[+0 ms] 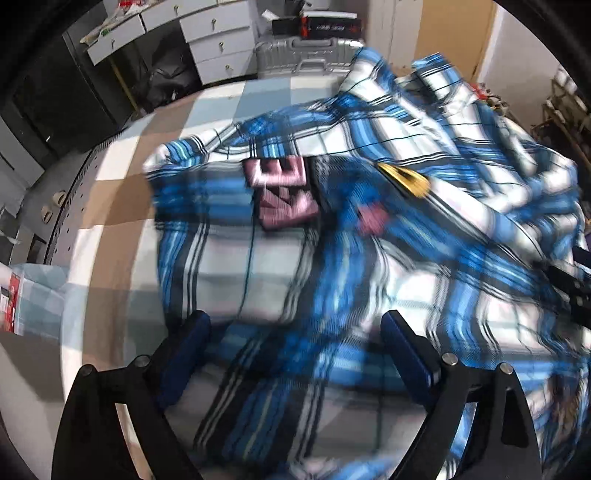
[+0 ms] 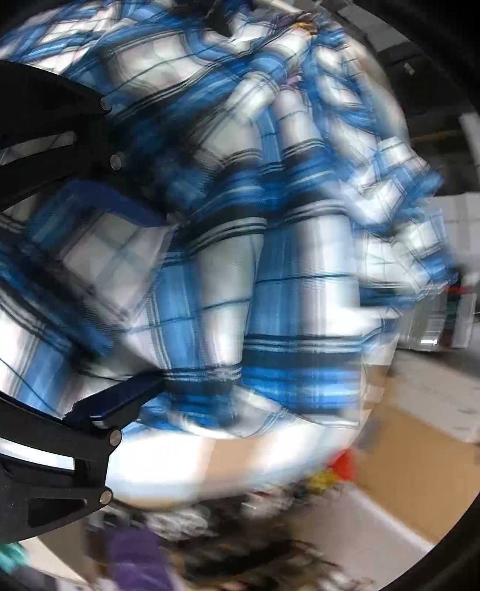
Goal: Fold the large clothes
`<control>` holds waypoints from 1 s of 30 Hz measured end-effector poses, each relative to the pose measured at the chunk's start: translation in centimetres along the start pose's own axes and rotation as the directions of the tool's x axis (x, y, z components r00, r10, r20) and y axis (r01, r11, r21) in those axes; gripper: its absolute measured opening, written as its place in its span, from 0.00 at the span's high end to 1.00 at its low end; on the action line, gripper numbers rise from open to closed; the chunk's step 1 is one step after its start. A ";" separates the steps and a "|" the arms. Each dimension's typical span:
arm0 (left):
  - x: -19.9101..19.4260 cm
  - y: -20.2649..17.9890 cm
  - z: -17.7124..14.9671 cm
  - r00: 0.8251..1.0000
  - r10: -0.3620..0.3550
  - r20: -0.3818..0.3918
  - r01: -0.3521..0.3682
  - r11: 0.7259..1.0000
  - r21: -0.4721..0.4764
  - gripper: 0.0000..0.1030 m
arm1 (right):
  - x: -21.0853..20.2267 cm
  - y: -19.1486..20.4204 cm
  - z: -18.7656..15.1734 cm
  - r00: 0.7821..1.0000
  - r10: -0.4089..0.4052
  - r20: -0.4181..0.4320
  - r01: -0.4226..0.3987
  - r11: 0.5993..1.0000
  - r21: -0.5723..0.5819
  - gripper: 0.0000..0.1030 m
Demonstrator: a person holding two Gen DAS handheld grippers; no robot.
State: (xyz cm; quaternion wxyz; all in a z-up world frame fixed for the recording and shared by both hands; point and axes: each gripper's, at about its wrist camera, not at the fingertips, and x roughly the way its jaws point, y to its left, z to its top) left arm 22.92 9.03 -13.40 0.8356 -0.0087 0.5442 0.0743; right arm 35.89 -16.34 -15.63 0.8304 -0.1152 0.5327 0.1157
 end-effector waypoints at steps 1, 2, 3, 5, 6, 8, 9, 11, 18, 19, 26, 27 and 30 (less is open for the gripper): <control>-1.5 0.3 -0.7 1.000 -0.030 0.011 0.030 1.000 -0.004 0.12 | -0.5 -0.5 -0.5 0.999 0.020 -0.037 -0.019 0.999 0.026 0.21; -2.8 0.5 -1.3 0.999 -0.041 0.024 0.041 0.999 -0.015 0.12 | -1.5 -0.7 -1.1 0.999 0.037 -0.024 -0.036 0.998 0.042 0.21; -4.0 0.8 -2.2 0.998 -0.046 0.035 0.047 0.999 -0.027 0.11 | -2.6 -1.0 -1.5 0.999 0.043 0.002 -0.043 0.998 0.048 0.21; -6.2 1.1 -4.3 0.998 -0.050 0.043 0.052 0.997 -0.049 0.11 | -6.3 -1.6 -2.8 0.995 0.058 0.076 -0.063 0.997 0.052 0.20; -6.9 0.9 -5.3 0.998 -0.053 0.044 0.055 0.997 -0.050 0.11 | -7.1 -1.4 -2.9 0.993 0.072 0.090 -0.078 0.995 0.060 0.19; -8.8 0.8 -7.6 0.996 -0.052 0.066 0.055 0.997 -0.049 0.11 | -9.6 -2.1 -3.5 0.982 0.137 0.133 -0.150 0.984 0.092 0.16; -9.4 0.4 -8.5 0.995 -0.051 0.081 0.055 0.997 -0.047 0.11 | -10.6 -2.3 -3.4 0.977 0.150 0.152 -0.168 0.979 0.111 0.10; -10.7 0.3 -10.7 0.990 -0.060 0.131 0.068 0.996 -0.054 0.11 | -12.7 -2.1 -3.3 0.964 0.172 0.203 -0.203 0.969 0.143 0.06; -11.2 1.3 -10.9 0.967 -0.121 0.223 0.141 0.987 -0.075 0.11 | -11.0 -1.3 4.4 0.956 0.176 0.235 -0.220 0.959 0.178 0.04; -11.2 1.6 -11.1 0.966 -0.107 0.237 0.127 0.989 -0.073 0.11 | -9.9 -1.2 6.3 0.957 0.174 0.233 -0.222 0.955 0.195 0.04; -10.3 3.3 -10.4 0.972 -0.094 0.213 0.119 0.987 -0.104 0.11 | -0.2 0.9 19.2 0.972 0.155 0.179 -0.202 0.936 0.287 0.04; -10.5 3.3 -10.6 0.970 -0.100 0.221 0.125 0.987 -0.103 0.11 | 0.7 0.8 20.1 0.968 0.160 0.193 -0.215 0.927 0.308 0.04; -10.4 2.8 -11.1 0.972 -0.108 0.207 0.122 0.991 -0.056 0.11 | 4.4 1.0 23.0 0.975 0.141 0.172 -0.199 0.896 0.397 0.05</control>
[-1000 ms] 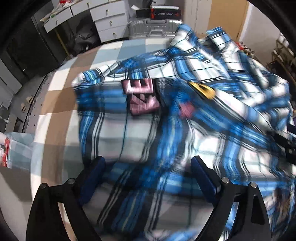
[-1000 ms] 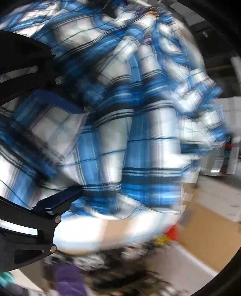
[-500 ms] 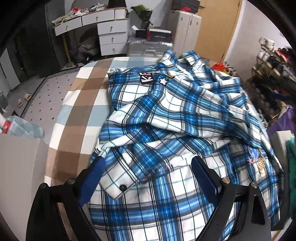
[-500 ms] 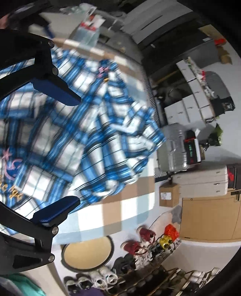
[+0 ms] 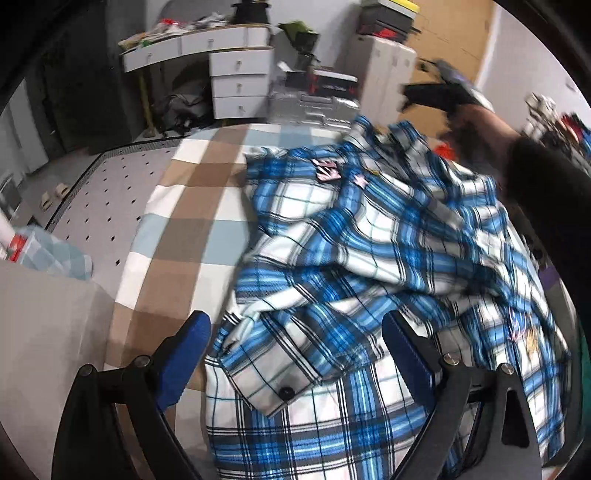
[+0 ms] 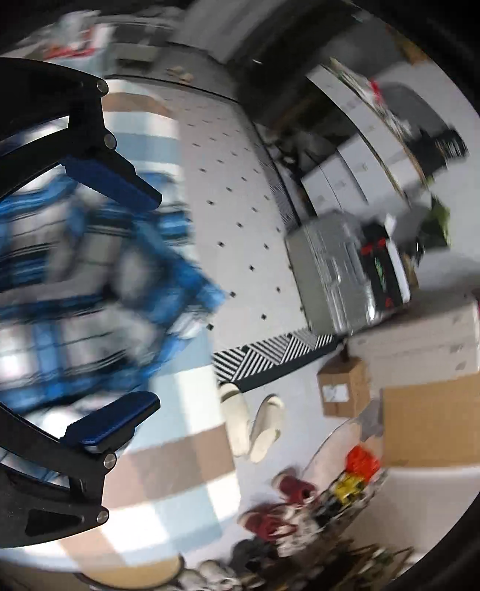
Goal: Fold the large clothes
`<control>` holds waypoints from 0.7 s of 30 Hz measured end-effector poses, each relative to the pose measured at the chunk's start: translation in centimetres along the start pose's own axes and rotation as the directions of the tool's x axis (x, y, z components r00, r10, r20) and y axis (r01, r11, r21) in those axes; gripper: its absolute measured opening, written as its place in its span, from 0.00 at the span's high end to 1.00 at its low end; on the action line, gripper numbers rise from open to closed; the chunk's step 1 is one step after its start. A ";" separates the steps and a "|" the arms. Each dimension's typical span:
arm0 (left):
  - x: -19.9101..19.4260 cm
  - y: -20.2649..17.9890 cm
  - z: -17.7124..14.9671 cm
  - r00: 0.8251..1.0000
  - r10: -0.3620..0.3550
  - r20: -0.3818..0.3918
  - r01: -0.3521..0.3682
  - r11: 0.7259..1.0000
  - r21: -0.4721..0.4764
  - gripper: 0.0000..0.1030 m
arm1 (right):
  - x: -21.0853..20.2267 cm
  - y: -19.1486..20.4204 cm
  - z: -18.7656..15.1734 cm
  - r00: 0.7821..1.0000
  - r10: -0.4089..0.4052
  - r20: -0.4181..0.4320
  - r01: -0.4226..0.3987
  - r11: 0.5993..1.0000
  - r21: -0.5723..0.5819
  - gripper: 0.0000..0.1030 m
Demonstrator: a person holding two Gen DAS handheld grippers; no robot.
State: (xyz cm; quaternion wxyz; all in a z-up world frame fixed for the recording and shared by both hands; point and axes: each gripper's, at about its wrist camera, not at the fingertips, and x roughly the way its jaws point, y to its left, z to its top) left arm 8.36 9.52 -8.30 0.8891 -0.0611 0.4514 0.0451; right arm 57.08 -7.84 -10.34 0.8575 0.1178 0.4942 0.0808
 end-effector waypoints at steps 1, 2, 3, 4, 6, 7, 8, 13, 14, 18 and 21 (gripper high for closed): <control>0.2 -0.3 -0.3 1.000 -0.012 -0.021 0.012 1.000 0.018 0.11 | 0.7 0.3 0.2 1.000 0.002 -0.002 -0.002 1.000 0.004 0.08; 0.4 -0.4 -0.7 0.999 -0.022 -0.040 0.023 0.999 0.022 0.11 | 1.5 0.6 -0.1 1.000 -0.007 -0.003 0.007 1.000 -0.001 0.12; 0.3 -0.5 -0.9 0.998 -0.041 -0.054 0.042 0.999 0.022 0.11 | 2.0 0.8 -0.6 0.999 -0.040 -0.010 0.040 0.999 -0.013 0.32; 0.2 -0.7 -1.1 0.996 -0.058 -0.062 0.060 0.998 0.025 0.11 | 2.5 1.0 -1.1 0.995 -0.092 -0.026 0.091 0.995 -0.032 0.57; -0.3 -0.9 -1.2 0.997 -0.060 -0.042 0.062 0.997 0.038 0.11 | 2.8 0.7 -2.4 0.991 -0.113 -0.072 0.110 0.993 -0.052 0.88; -0.6 -1.1 -1.2 0.999 -0.045 -0.018 0.046 0.998 0.051 0.11 | 2.2 0.4 -3.0 0.992 -0.107 -0.071 0.104 0.993 -0.054 0.93; -0.8 -1.3 -1.2 1.000 -0.024 0.003 0.024 0.997 0.067 0.11 | 0.5 0.1 -3.9 0.995 -0.097 -0.033 0.094 0.992 -0.081 0.94; -0.7 0.0 -1.2 0.996 0.070 0.053 -0.073 0.996 0.053 0.11 | -6.6 0.6 -7.5 0.994 -0.090 0.069 0.106 0.953 -0.283 0.95; -0.5 0.3 -1.1 0.996 0.072 0.055 -0.074 0.996 0.040 0.11 | -8.1 0.7 -8.4 0.992 -0.085 0.089 0.109 0.942 -0.317 0.95; -0.7 1.1 0.4 0.995 0.043 0.087 -0.043 0.999 -0.004 0.11 | -12.7 0.7 -12.1 0.993 -0.025 0.118 0.073 0.904 -0.422 0.95; -1.5 0.6 4.4 0.984 0.023 0.176 -0.017 0.999 -0.035 0.11 | -13.8 -0.7 -13.5 0.993 -0.008 0.117 0.055 0.911 -0.408 0.95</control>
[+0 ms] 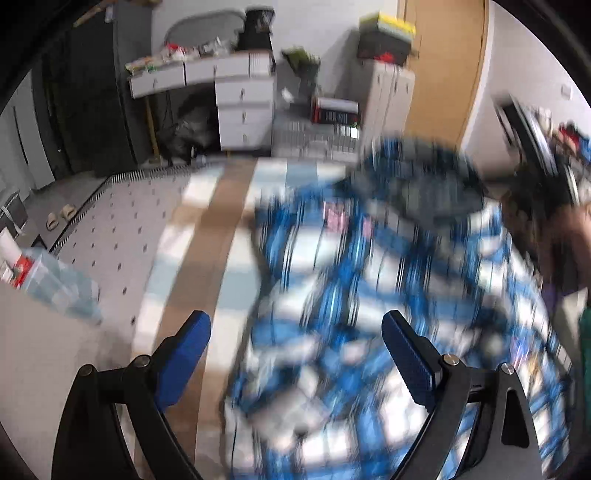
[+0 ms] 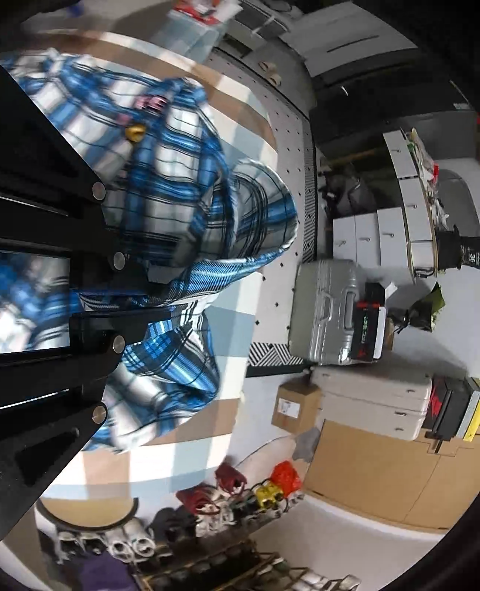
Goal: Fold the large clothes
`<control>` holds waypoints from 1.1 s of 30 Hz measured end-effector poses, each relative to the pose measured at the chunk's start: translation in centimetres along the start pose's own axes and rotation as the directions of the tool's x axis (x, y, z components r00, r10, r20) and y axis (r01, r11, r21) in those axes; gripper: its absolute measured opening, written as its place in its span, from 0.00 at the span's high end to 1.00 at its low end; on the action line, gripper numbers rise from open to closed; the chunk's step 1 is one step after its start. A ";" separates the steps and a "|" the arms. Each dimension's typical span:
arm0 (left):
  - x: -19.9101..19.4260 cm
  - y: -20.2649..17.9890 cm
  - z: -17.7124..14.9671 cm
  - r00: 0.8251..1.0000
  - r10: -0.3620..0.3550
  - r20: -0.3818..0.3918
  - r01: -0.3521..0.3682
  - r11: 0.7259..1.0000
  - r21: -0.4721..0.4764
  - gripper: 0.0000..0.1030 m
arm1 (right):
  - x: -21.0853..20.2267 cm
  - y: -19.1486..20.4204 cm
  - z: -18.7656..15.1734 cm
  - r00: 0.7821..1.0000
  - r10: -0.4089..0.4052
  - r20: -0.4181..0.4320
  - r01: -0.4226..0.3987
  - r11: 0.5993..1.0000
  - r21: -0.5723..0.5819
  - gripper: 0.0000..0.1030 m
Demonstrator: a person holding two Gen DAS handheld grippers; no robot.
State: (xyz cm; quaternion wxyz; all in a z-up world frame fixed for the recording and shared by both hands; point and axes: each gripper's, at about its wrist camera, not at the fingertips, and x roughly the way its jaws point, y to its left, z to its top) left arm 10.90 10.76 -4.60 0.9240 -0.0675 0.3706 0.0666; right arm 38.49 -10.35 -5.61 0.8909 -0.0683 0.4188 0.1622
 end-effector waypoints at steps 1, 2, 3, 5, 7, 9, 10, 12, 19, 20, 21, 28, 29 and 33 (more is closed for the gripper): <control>0.4 -0.6 1.6 0.999 -0.021 0.025 0.021 1.000 -0.009 0.10 | -0.2 -0.6 -0.3 1.000 0.005 0.005 -0.005 1.000 0.020 0.95; 1.5 -1.5 3.6 0.999 -0.045 0.016 0.045 0.999 0.005 0.04 | -0.3 -1.1 -0.5 1.000 0.016 0.006 -0.016 0.999 0.045 0.95; 2.8 -2.6 5.5 0.999 -0.036 -0.012 0.037 0.999 0.031 0.04 | -0.2 -1.4 -0.6 1.000 0.018 0.003 -0.019 0.998 0.059 0.95; 5.6 -4.7 8.6 0.997 -0.059 -0.053 0.062 0.997 0.054 0.04 | 0.1 -1.9 -0.6 1.000 0.030 0.003 -0.030 0.997 0.073 0.95; 8.9 -7.6 10.7 0.990 -0.062 -0.130 0.077 0.991 0.113 0.04 | 0.4 -2.3 -0.7 0.998 0.056 0.015 -0.057 0.995 0.085 0.95; 12.1 -10.4 11.1 0.979 -0.018 -0.203 0.059 0.979 0.195 0.04 | 0.6 -2.7 -0.6 0.997 0.081 0.015 -0.082 0.991 0.103 0.95; 14.1 -11.8 10.9 0.972 0.004 -0.236 0.054 0.969 0.240 0.04 | 0.8 -2.8 -0.5 0.996 0.091 0.018 -0.092 0.990 0.108 0.95; 16.9 -13.5 10.4 0.962 0.094 -0.257 -0.002 0.942 0.336 0.04 | 0.9 -2.9 -0.4 0.995 0.096 0.031 -0.099 0.990 0.103 0.95; 22.7 -12.1 11.1 0.941 0.230 -0.250 -0.134 0.928 0.349 0.12 | 1.1 -3.8 -0.6 0.992 0.105 0.067 -0.110 0.991 0.076 0.95; 23.0 -11.7 11.3 0.940 0.227 -0.255 -0.131 0.930 0.343 0.38 | 1.1 -4.0 -0.8 0.992 0.103 0.072 -0.108 0.991 0.075 0.95; 23.2 -11.4 11.3 0.936 0.229 -0.269 -0.129 0.930 0.344 0.53 | 1.0 -4.0 -0.9 0.992 0.097 0.075 -0.102 0.992 0.070 0.95; 18.8 -10.8 12.3 0.954 0.193 -0.231 -0.118 0.946 0.302 0.99 | -1.9 -2.6 -0.9 0.990 0.073 0.124 -0.073 0.997 -0.003 0.95; 17.7 -10.8 12.6 0.959 0.174 -0.224 -0.103 0.950 0.294 1.00 | -2.5 -2.3 -0.9 0.989 0.069 0.131 -0.068 0.998 -0.011 0.95; 12.3 -10.7 14.0 0.974 0.163 -0.156 -0.110 0.947 0.302 1.00 | -6.3 -1.6 -0.8 0.981 0.074 0.179 -0.073 0.997 -0.012 0.95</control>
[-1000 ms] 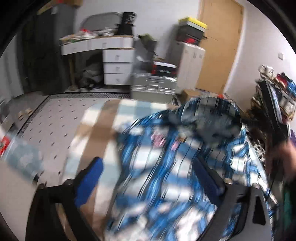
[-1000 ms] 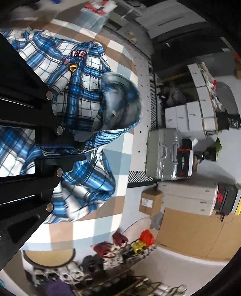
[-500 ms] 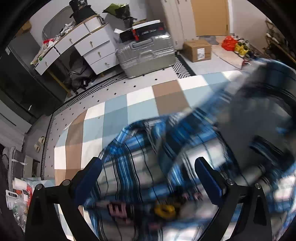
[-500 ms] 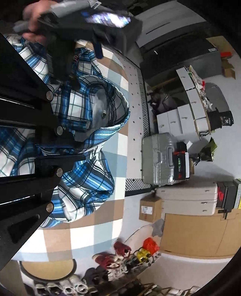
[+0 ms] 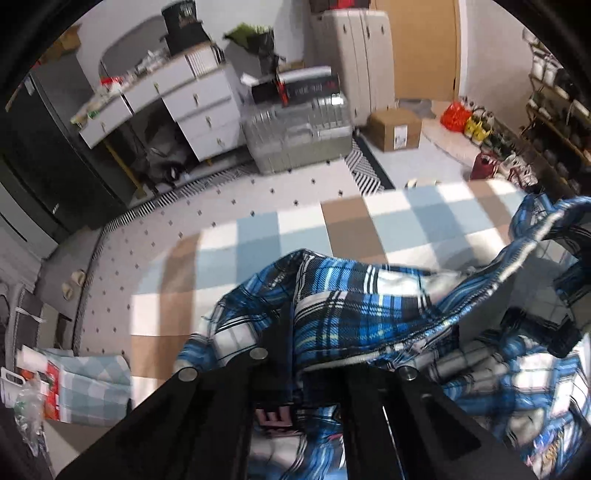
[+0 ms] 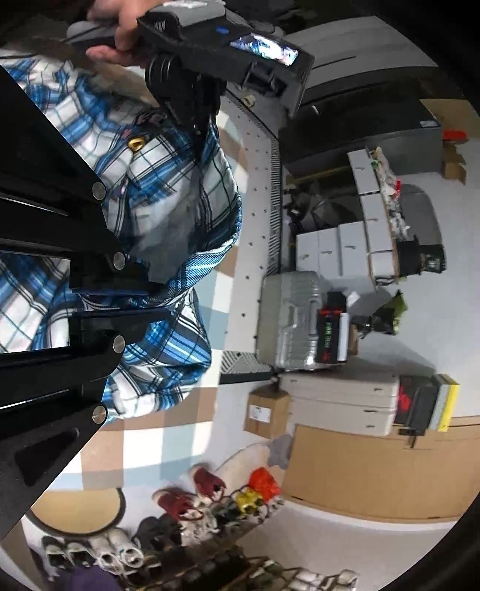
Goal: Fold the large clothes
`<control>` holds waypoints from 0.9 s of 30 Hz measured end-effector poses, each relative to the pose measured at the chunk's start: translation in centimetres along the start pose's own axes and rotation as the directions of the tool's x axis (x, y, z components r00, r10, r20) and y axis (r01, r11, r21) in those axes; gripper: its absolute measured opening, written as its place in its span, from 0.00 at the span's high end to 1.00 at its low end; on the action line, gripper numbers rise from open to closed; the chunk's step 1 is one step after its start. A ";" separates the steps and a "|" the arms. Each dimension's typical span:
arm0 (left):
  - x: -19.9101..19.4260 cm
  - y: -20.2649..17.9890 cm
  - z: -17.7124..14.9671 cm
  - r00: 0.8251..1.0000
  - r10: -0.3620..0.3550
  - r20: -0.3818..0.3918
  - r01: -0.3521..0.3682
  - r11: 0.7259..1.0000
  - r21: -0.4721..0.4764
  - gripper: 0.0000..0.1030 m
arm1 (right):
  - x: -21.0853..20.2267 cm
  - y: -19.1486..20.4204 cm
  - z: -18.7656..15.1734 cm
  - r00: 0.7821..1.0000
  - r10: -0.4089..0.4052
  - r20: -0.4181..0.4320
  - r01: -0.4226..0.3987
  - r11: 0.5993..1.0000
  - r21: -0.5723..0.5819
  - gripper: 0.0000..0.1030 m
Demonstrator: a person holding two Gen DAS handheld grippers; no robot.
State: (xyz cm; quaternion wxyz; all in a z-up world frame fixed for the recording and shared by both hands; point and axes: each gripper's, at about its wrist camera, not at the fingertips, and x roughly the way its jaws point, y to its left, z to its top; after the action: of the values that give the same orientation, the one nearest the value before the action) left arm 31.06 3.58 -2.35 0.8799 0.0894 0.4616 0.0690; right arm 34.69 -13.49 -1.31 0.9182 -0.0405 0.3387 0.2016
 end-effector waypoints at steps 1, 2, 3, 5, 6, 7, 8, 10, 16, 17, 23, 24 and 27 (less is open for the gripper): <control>-1.5 0.2 -0.2 1.000 -0.009 0.022 0.010 1.000 -0.002 1.00 | -1.3 0.2 0.2 1.000 0.003 0.016 -0.003 1.000 0.001 0.95; -3.2 0.4 -0.5 0.999 -0.018 0.047 0.018 1.000 -0.003 1.00 | -2.9 0.4 0.1 0.999 0.011 0.038 -0.012 1.000 0.004 0.95; -4.8 0.6 -1.1 0.997 -0.029 0.076 0.030 1.000 -0.009 1.00 | -4.1 0.6 0.0 0.999 0.016 0.051 -0.016 1.000 0.003 0.95; -7.7 0.8 -3.0 0.988 -0.086 0.127 0.088 0.996 -0.013 1.00 | -6.8 0.9 -1.1 0.997 0.027 0.074 -0.028 1.000 0.011 0.95; -9.1 0.7 -4.4 0.983 -0.102 0.151 0.105 0.994 -0.016 1.00 | -7.6 1.0 -1.6 0.996 0.031 0.081 -0.033 0.999 0.017 0.95; -9.8 0.6 -5.7 0.979 -0.114 0.167 0.117 0.993 -0.011 1.00 | -8.8 1.0 -2.7 0.996 0.036 0.085 -0.039 0.999 0.028 0.95; -10.5 0.4 -7.1 0.975 -0.131 0.181 0.137 0.991 -0.016 1.00 | -9.9 1.0 -4.2 0.995 0.042 0.088 -0.046 0.998 0.044 0.95; -11.5 -0.5 -10.3 0.969 -0.159 0.192 0.165 0.986 -0.016 1.00 | -11.2 0.9 -6.9 0.995 0.046 0.088 -0.053 0.996 0.077 0.95; -11.4 -3.6 -19.0 0.964 -0.212 0.158 0.219 0.976 -0.024 1.00 | -12.7 1.0 -16.5 1.000 0.023 0.009 -0.024 0.980 0.200 0.95; -11.1 -4.1 -20.2 0.967 -0.208 0.146 0.214 0.977 -0.027 1.00 | -12.5 0.9 -17.4 1.000 0.025 -0.006 -0.023 0.974 0.227 0.95; -7.7 -6.4 -24.3 0.970 -0.244 0.020 0.245 0.967 -0.068 1.00 | -10.2 -1.3 -23.8 0.988 0.051 -0.145 0.022 0.885 0.464 0.94; -7.4 -6.9 -24.5 0.969 -0.247 0.005 0.247 0.967 -0.059 1.00 | -10.0 -1.6 -24.3 0.986 0.062 -0.153 0.020 0.876 0.482 0.92; -6.5 -8.5 -25.0 0.972 -0.234 -0.016 0.234 0.972 0.008 1.00 | -9.2 -2.6 -25.9 0.979 0.068 -0.191 0.044 0.847 0.530 0.91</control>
State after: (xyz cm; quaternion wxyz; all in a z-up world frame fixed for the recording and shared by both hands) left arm 7.10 -3.69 -12.95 0.8779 0.0383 0.4760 -0.0367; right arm 13.71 -24.44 -15.45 0.8528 0.1971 0.4731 0.1006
